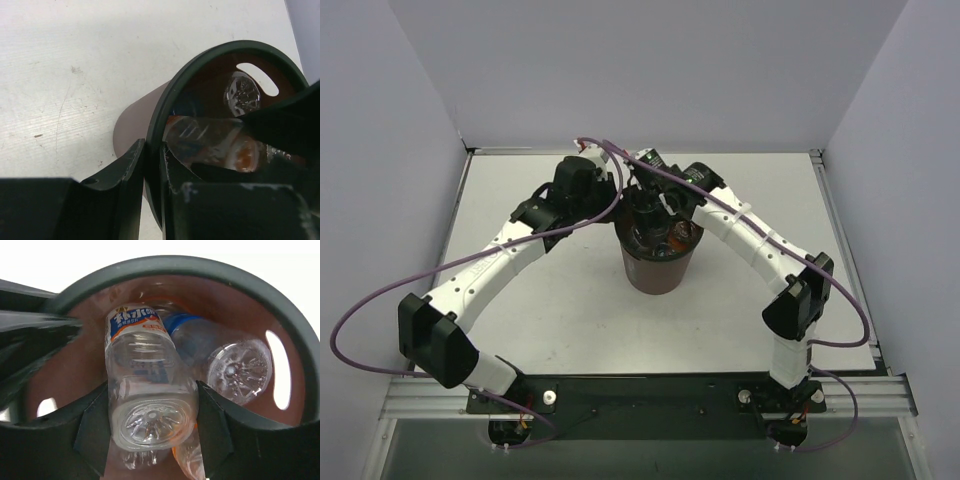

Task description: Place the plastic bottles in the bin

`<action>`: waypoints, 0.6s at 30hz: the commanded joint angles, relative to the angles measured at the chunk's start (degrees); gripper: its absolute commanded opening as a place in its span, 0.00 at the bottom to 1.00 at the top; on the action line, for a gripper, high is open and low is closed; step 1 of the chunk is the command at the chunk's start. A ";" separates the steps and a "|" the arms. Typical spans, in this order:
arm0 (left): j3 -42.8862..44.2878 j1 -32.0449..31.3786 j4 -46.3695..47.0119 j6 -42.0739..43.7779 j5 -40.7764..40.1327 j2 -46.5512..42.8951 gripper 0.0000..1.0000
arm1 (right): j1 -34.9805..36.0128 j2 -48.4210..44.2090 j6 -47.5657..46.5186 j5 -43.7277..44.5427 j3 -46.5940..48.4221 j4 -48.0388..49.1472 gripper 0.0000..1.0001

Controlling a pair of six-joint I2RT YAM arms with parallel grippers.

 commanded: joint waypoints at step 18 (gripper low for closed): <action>4.29 2.18 0.61 -3.07 0.30 2.12 0.00 | -8.01 -16.99 3.92 -12.81 -9.58 2.83 0.13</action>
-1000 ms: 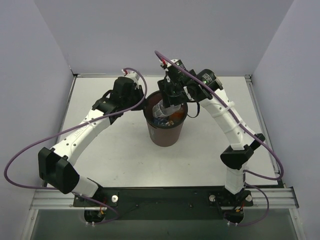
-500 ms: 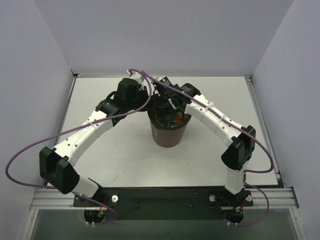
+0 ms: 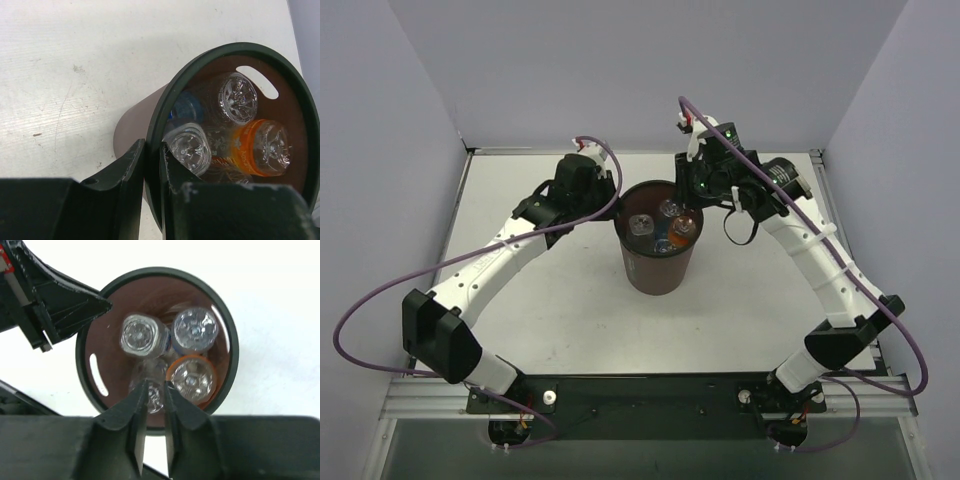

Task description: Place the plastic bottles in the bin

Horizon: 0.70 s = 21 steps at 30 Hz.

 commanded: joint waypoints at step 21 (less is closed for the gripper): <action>9.36 6.01 -3.68 -3.48 -3.24 0.28 0.95 | -11.50 -24.29 6.83 -1.91 -31.63 7.33 0.82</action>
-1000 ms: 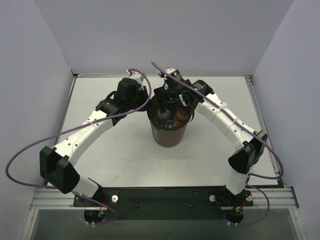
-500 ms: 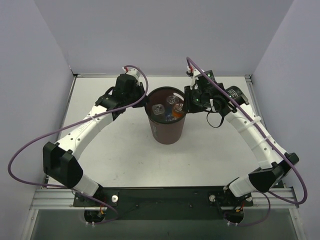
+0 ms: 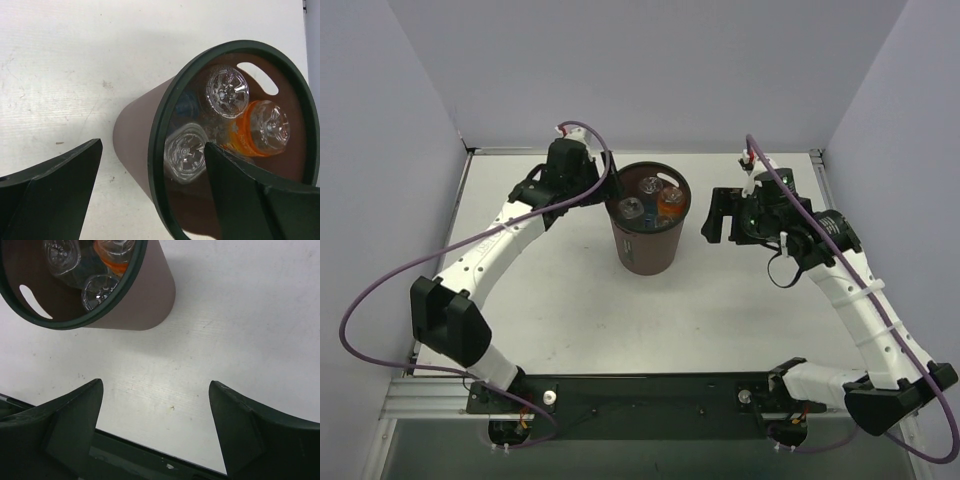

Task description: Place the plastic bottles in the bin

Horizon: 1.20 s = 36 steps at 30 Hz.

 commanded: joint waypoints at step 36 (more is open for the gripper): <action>-56.58 2.29 6.02 -5.15 -1.01 -61.82 0.93 | -2.48 -40.18 11.23 11.38 -44.23 9.42 0.93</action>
